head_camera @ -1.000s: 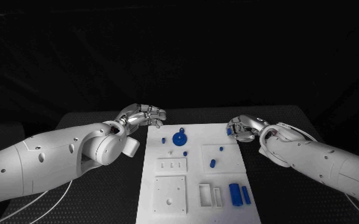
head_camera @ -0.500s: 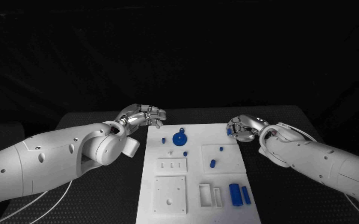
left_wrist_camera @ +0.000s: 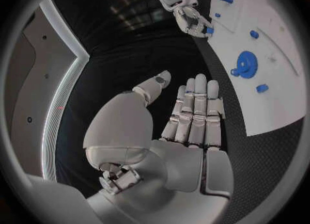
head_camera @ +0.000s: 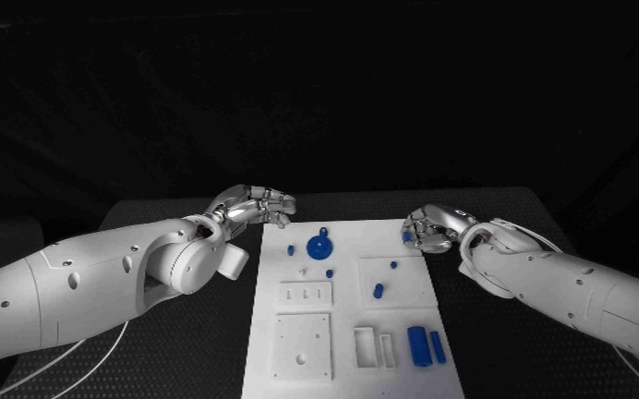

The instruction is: Assemble the parts on the task board

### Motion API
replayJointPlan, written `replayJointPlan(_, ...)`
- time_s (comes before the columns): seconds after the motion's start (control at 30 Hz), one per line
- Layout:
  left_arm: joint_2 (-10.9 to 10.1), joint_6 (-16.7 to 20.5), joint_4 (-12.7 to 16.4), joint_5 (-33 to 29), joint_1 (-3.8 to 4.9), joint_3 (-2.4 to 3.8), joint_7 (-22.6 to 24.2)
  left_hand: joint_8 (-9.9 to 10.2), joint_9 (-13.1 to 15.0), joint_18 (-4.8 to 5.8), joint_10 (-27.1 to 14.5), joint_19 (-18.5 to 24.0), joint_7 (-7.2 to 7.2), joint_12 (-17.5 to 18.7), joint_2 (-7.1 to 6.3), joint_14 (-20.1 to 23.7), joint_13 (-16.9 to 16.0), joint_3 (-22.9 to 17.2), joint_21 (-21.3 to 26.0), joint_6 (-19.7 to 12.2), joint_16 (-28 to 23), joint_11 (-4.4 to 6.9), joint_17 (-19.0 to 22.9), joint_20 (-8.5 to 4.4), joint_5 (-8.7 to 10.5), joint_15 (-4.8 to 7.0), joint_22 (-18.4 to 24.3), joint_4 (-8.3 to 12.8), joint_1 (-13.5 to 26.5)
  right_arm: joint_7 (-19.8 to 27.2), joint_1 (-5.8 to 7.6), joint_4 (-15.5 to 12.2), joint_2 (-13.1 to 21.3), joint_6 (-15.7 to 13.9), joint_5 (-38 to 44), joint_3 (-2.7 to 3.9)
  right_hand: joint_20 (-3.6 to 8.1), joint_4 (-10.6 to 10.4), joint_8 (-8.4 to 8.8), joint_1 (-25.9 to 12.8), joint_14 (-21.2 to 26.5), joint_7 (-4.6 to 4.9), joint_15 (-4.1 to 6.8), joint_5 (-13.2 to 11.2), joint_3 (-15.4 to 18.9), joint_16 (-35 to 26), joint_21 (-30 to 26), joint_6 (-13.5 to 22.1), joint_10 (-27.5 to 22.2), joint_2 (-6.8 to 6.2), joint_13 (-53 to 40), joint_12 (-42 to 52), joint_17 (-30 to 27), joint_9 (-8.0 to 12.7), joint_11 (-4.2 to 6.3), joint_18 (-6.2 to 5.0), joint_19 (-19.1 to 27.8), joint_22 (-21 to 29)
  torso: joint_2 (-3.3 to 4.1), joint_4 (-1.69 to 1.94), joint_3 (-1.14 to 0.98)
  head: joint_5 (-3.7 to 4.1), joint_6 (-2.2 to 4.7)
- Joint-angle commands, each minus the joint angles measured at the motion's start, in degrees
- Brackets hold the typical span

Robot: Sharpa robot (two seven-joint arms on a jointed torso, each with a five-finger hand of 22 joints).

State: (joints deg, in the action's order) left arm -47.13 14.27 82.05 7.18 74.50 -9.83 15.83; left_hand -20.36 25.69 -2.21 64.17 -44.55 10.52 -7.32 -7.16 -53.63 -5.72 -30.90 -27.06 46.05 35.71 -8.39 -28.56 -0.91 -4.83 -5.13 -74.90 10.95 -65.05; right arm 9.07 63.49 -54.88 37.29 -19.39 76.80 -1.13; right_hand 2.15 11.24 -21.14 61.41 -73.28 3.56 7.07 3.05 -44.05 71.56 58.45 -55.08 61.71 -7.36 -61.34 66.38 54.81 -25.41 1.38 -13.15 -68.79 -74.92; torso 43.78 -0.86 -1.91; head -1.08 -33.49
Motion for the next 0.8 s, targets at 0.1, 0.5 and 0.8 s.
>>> replayJointPlan(0.1, 0.03, -0.82, 0.24, 1.56, 0.03, 0.05, -0.41, -0.16, 0.21, -1.10, 0.87, 0.32, -0.19, -0.24, 0.33, 0.15, -0.24, -0.24, -0.32, 0.17, 0.51, 0.49, 0.05, 0.14, 0.24, 0.19, -1.15, -0.20, 0.67, -1.27, -0.04, -1.59, 0.55, -2.10, 0.37, -0.01, 0.31, 0.47, -1.24, 0.01, -0.12, 1.41, 0.36, -0.25, 0.06, 0.16, 0.32, -4.13, 0.40, 0.42, -0.04, 0.23, 0.10, -0.81, -0.02, -1.85, -0.13, -0.98, 0.00, -0.02, -0.02, 0.06, 0.11)
replayJointPlan(0.5, -0.05, -1.05, 0.15, 1.83, 0.04, 0.05, -1.50, -0.45, 0.34, -1.15, 2.15, 0.08, -0.58, -0.85, 0.66, -0.25, -0.60, -0.12, -0.57, 0.70, 0.82, 1.11, -0.03, -0.03, 0.33, 0.39, -1.14, -0.62, 1.22, -3.31, 0.10, -7.45, 2.46, -3.54, 0.33, 0.19, 0.37, 0.74, -1.27, -0.09, -0.22, 1.33, 0.45, -0.25, -0.08, 0.21, 0.37, -4.29, 0.59, 0.44, -0.01, 0.22, 0.14, -0.83, 0.07, -1.85, -0.30, -0.93, -0.10, -0.04, 0.12, 0.07, 0.40)
replayJointPlan(0.8, 0.23, -1.34, -0.15, 3.64, 0.04, 0.05, -3.71, -0.76, 0.45, -1.18, 3.98, -0.55, -0.99, -1.72, 0.67, -1.15, -1.27, 0.18, -1.08, 1.44, 1.55, 1.98, -0.24, -0.45, 0.70, 0.88, -1.13, -1.33, 2.13, -6.06, 0.42, -12.28, 2.99, -4.44, 1.39, 0.22, 0.43, 0.95, -1.27, -0.13, -0.30, 1.29, 0.51, -0.24, -0.24, 0.23, 0.39, -4.37, 0.72, 0.42, 0.04, 0.17, 0.16, -0.84, 0.12, -1.85, -0.43, -0.87, -0.15, -0.09, 0.18, 0.04, 0.49)
